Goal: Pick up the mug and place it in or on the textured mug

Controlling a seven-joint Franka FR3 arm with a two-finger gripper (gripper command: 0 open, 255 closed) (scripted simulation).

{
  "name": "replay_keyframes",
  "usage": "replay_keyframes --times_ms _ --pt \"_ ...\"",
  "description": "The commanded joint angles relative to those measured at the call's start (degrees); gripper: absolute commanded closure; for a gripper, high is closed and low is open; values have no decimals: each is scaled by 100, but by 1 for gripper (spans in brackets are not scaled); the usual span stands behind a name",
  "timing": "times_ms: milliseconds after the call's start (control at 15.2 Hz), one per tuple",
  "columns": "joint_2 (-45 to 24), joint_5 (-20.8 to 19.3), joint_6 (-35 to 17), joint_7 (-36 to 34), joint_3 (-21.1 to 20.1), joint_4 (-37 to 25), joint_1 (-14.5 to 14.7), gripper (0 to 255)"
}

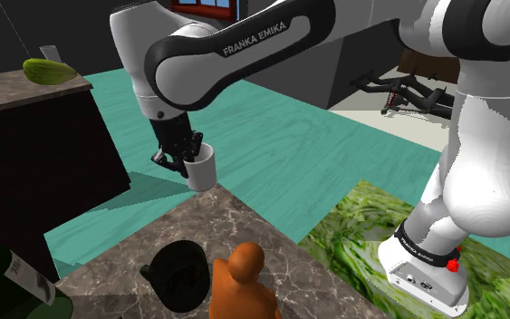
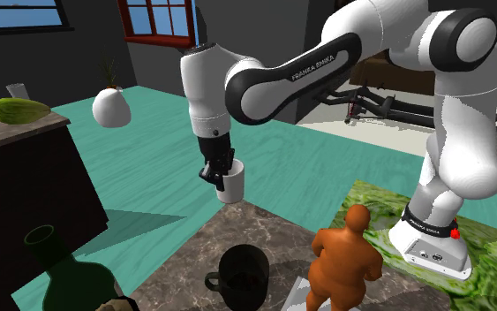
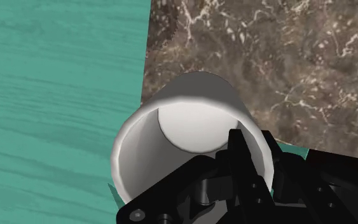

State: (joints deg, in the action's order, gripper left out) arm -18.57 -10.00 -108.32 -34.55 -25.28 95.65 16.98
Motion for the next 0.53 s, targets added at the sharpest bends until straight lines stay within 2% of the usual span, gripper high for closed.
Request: replay_keyframes --times_ms 0,462 --pt "32 20 155 11 -11 -125 7 255" --pt "120 75 656 63 -35 -549 18 255"
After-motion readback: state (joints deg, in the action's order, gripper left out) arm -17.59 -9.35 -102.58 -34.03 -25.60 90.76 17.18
